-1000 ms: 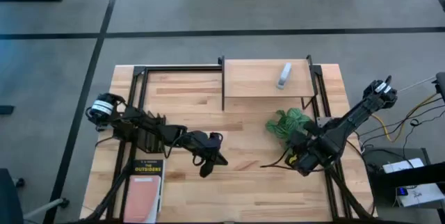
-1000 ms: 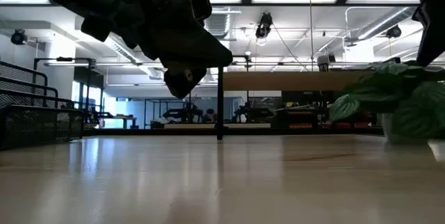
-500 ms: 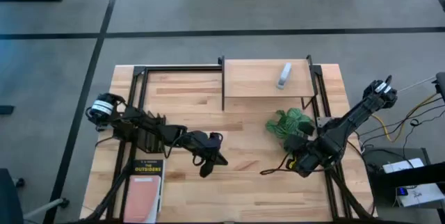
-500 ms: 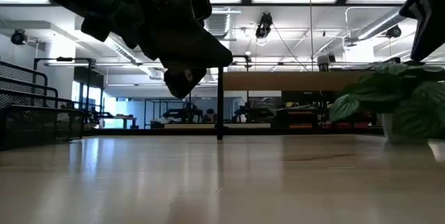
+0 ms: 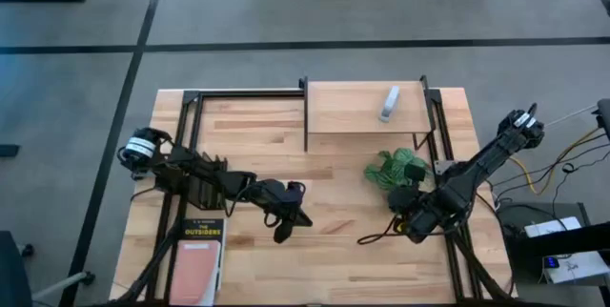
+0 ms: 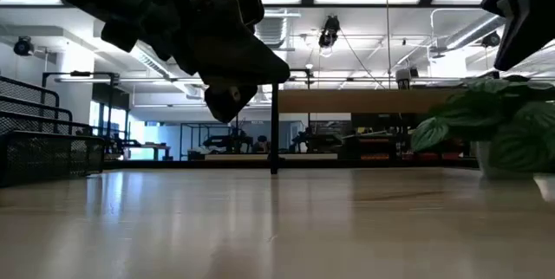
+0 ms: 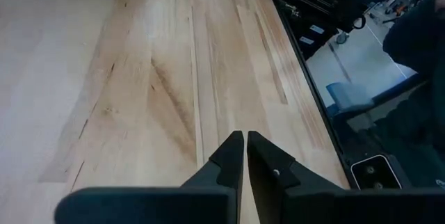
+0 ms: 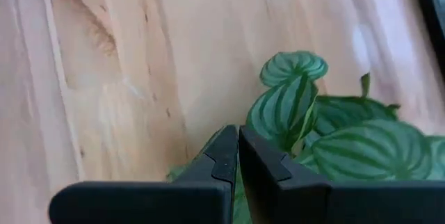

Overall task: Stock shelves
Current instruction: Put the white vase plant under the shelf

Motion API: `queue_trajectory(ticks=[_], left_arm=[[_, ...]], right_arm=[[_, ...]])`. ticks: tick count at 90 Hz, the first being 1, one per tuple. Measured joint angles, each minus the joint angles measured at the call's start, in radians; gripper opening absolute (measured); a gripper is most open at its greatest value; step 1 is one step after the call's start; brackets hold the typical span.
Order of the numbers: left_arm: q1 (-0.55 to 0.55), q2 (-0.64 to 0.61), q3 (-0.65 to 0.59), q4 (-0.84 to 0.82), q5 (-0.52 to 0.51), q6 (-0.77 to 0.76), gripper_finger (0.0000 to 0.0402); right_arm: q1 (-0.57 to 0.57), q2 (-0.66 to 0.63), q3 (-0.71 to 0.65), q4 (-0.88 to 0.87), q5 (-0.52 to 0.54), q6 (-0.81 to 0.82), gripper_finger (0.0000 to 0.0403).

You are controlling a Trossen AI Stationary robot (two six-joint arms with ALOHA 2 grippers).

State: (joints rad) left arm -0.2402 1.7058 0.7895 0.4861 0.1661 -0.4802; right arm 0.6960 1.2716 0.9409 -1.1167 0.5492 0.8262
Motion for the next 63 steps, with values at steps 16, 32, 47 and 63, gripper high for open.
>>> queue_trajectory(ticks=[16,32,47,63], left_arm=[[0.0,0.0,0.0,0.0,0.0,0.0,0.0004],[0.0,0.0,0.0,0.0,0.0,0.0,0.0004],[0.0,0.0,0.0,0.0,0.0,0.0,0.0004],[0.0,0.0,0.0,0.0,0.0,0.0,0.0004]], right_arm=[[0.0,0.0,-0.001,0.0,0.002,-0.012,0.0],[0.0,-0.005,0.0,-0.013,-0.028,0.038,0.0],[0.005,-0.008,0.058,-0.057,-0.069,0.084,0.0],[0.001,-0.008,0.155,-0.245,-0.052,0.193,0.0]])
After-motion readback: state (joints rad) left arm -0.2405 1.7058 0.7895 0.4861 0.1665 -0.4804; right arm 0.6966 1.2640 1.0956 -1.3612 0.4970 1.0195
